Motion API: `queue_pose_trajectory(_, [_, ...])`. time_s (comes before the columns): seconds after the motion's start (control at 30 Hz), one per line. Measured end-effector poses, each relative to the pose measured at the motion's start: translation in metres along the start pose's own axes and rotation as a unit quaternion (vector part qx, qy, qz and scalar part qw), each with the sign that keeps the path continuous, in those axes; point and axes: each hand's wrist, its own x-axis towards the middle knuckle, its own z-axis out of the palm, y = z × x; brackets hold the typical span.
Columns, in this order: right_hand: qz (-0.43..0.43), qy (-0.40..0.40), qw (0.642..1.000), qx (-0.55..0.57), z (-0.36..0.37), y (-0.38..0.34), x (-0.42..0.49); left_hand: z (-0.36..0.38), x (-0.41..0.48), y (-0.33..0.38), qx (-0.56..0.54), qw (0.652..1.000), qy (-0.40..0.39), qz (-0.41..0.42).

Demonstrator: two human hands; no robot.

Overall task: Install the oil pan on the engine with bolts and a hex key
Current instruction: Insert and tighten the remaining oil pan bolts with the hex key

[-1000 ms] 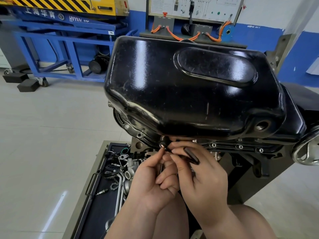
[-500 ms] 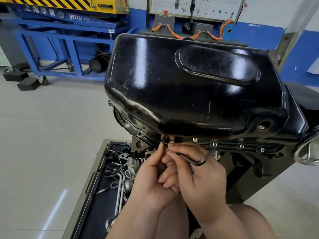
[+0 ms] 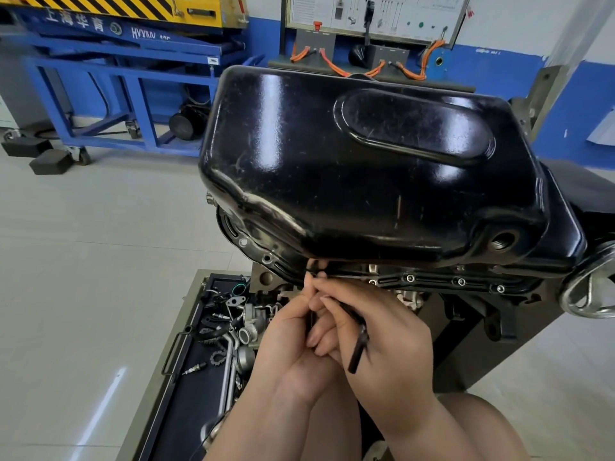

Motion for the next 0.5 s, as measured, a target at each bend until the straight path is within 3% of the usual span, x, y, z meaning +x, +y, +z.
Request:
queue_pose_trajectory(0.27, [0.062,0.049,0.994,0.080,0.006,0.005,0.000,-0.004,-0.005,0.001,-0.004,0.999,-0.028,-0.036])
queue_pose_trajectory(0.5, [0.013,0.014,0.999,0.041,0.001,-0.002,-0.001,0.004,-0.010,-0.006,0.004,0.998,-0.065,0.000])
